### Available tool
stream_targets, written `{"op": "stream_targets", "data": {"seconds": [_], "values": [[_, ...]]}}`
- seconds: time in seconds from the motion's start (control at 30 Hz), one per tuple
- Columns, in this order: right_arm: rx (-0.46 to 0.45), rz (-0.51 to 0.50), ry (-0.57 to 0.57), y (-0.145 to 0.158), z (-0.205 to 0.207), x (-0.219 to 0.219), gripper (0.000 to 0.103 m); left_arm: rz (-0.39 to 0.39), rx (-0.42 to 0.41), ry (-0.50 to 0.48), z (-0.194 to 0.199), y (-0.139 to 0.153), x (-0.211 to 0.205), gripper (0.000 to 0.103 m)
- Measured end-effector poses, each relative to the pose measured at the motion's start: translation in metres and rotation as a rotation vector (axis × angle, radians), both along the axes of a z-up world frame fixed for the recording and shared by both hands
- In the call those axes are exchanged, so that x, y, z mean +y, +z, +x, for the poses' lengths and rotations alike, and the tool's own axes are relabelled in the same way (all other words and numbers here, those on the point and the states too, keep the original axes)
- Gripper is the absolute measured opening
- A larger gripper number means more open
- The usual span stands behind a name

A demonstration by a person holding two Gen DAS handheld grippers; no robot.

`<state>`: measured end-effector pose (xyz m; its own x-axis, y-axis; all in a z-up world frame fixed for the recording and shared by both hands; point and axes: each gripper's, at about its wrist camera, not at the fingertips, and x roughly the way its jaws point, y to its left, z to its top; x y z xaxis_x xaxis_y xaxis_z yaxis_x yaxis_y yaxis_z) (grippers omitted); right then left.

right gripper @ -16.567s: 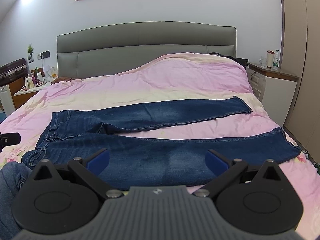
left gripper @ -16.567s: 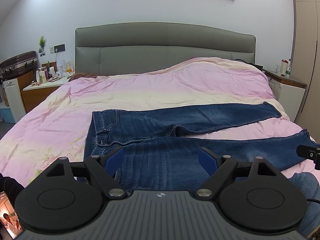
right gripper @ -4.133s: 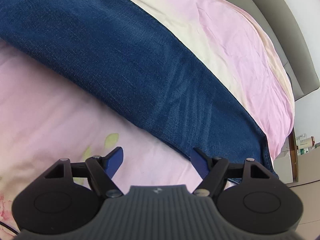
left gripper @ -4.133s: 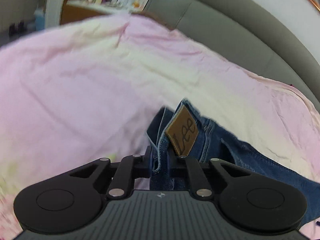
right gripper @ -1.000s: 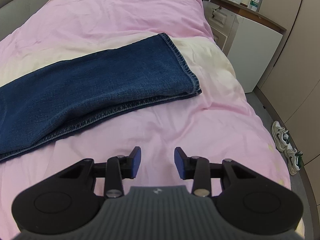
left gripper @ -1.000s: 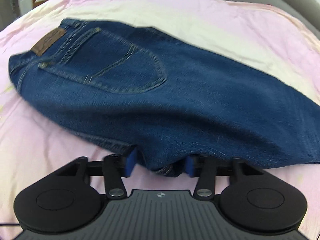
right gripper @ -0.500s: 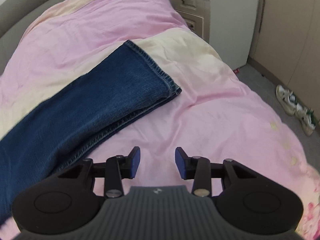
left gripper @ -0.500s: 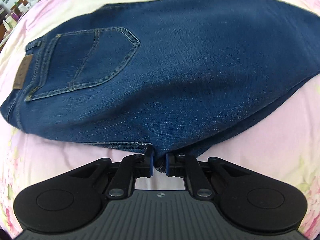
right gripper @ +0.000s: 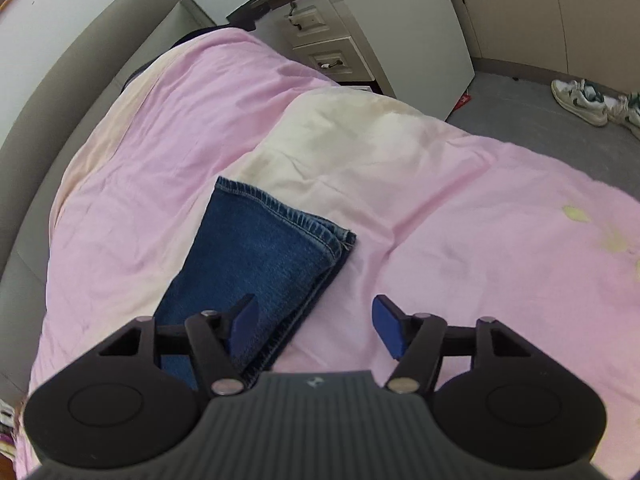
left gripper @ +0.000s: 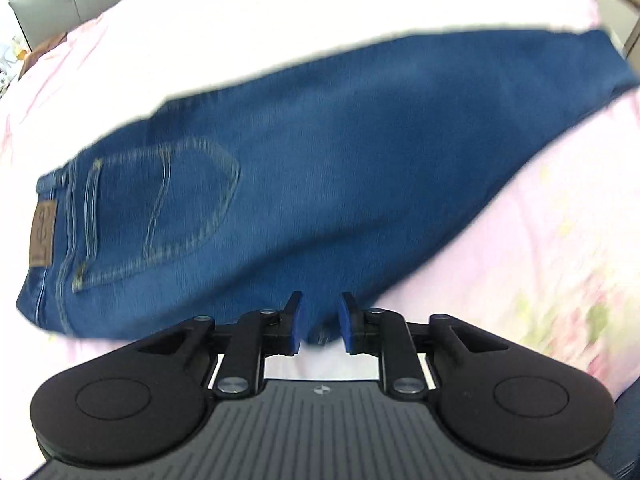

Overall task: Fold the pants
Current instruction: 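Grasp the jeans leg hems with the right tool and lift them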

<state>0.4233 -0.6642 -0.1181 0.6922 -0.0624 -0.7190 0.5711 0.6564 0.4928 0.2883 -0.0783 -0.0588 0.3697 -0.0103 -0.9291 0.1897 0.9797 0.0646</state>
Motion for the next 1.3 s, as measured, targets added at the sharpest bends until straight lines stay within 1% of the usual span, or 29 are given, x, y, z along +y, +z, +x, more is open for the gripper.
{"op": "stream_targets", "data": {"seconds": [0.07, 0.13, 0.23, 0.33, 0.4, 0.43, 0.47, 0.5, 0.57, 0.6, 0.63, 0.67, 0.73, 0.8, 0.87, 0.97, 1.03, 1.13, 1.23, 1.3], "values": [[-0.011, 0.016, -0.023, -0.006, 0.008, -0.003, 0.055, 0.002, -0.043, -0.006, 0.009, 0.008, -0.002, 0.029], [-0.014, 0.030, -0.047, -0.013, 0.016, -0.007, 0.051, 0.007, -0.082, -0.021, 0.020, 0.010, -0.007, 0.029], [-0.015, 0.053, -0.073, -0.026, 0.027, -0.015, 0.047, -0.018, -0.098, -0.040, 0.035, 0.005, -0.015, 0.030], [-0.031, 0.064, -0.082, -0.036, 0.036, -0.023, 0.045, -0.068, -0.114, -0.058, 0.054, -0.004, -0.019, 0.030], [-0.037, 0.073, -0.076, -0.042, 0.041, -0.026, 0.045, -0.122, -0.121, -0.115, 0.065, -0.013, -0.035, 0.030], [-0.039, 0.085, -0.074, -0.045, 0.043, -0.026, 0.048, -0.148, -0.128, -0.146, 0.069, -0.016, -0.041, 0.030], [-0.042, 0.104, -0.078, -0.050, 0.044, -0.026, 0.049, -0.166, -0.132, -0.173, 0.075, -0.020, -0.050, 0.030], [-0.046, 0.118, -0.081, -0.053, 0.044, -0.027, 0.048, -0.173, -0.137, -0.197, 0.077, -0.022, -0.062, 0.030], [-0.048, 0.089, -0.068, -0.049, 0.046, -0.023, 0.034, -0.194, -0.153, -0.250, 0.081, -0.025, -0.083, 0.030], [-0.042, 0.034, -0.053, -0.041, 0.048, -0.019, 0.029, -0.207, -0.160, -0.282, 0.082, -0.026, -0.094, 0.030], [-0.043, -0.009, -0.037, -0.033, 0.048, -0.015, 0.022, -0.210, -0.171, -0.314, 0.082, -0.027, -0.107, 0.030], [-0.045, -0.041, -0.024, -0.026, 0.047, -0.013, 0.017, -0.209, -0.185, -0.338, 0.084, -0.027, -0.118, 0.030], [-0.058, -0.067, -0.004, -0.011, 0.043, -0.012, 0.012, -0.210, -0.214, -0.373, 0.090, -0.033, -0.139, 0.030], [-0.095, -0.086, 0.045, 0.010, 0.041, -0.010, 0.012, -0.219, -0.232, -0.402, 0.093, -0.042, -0.153, 0.030], [-0.111, -0.138, 0.104, 0.032, 0.044, -0.002, 0.011, -0.198, -0.244, -0.412, 0.101, -0.052, -0.169, 0.030], [-0.148, -0.193, 0.166, 0.067, 0.047, 0.015, 0.011, -0.181, -0.233, -0.376, 0.116, -0.071, -0.182, 0.030], [-0.182, -0.211, 0.193, 0.090, 0.049, 0.028, 0.011, -0.184, -0.216, -0.345, 0.119, -0.075, -0.183, 0.030], [-0.231, -0.230, 0.243, 0.128, 0.051, 0.053, 0.011, -0.196, -0.220, -0.309, 0.114, -0.064, -0.177, 0.030], [-0.283, -0.274, 0.317, 0.168, 0.049, 0.085, 0.010, -0.230, -0.236, -0.278, 0.100, -0.037, -0.152, 0.030], [-0.324, -0.306, 0.372, 0.196, 0.047, 0.115, 0.010, -0.263, -0.239, -0.247, 0.089, -0.017, -0.130, 0.030]]}}
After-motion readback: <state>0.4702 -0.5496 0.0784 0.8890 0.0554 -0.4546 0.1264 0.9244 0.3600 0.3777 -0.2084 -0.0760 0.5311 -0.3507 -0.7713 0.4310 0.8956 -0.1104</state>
